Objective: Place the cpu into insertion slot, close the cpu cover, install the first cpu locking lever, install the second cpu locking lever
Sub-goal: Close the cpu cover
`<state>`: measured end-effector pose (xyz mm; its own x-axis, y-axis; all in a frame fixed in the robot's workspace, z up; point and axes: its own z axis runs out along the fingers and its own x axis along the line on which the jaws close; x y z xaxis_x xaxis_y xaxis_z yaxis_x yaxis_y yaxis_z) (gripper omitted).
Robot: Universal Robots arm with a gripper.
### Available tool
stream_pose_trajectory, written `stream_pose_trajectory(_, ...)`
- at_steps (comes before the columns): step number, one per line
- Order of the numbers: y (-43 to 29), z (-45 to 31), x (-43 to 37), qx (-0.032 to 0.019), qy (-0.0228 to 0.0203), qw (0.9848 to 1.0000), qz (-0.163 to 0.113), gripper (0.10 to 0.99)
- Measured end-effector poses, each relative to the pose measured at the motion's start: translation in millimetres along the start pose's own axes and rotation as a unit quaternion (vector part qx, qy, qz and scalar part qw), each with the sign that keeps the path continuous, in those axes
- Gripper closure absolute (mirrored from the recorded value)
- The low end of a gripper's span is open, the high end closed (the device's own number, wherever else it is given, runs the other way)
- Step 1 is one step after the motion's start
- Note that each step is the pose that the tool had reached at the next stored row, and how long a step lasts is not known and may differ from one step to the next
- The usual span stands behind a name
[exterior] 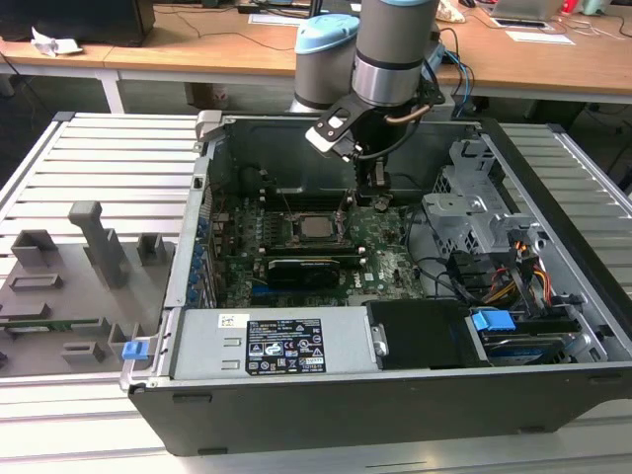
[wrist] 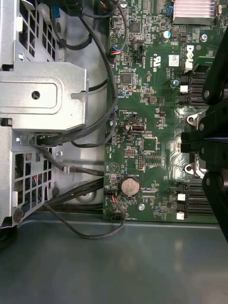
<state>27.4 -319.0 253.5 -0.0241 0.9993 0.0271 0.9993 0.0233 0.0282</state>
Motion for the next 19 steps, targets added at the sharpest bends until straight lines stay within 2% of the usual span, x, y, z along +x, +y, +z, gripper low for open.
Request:
stream_pose_trajectory(14,-17.5,-0.2,0.4,0.0000,0.0000,1.0000,0.000,0.980)
stream_pose_trajectory(19,-28.5,2.1,0.6,0.0000,0.0000,1.0000,0.000,0.980)
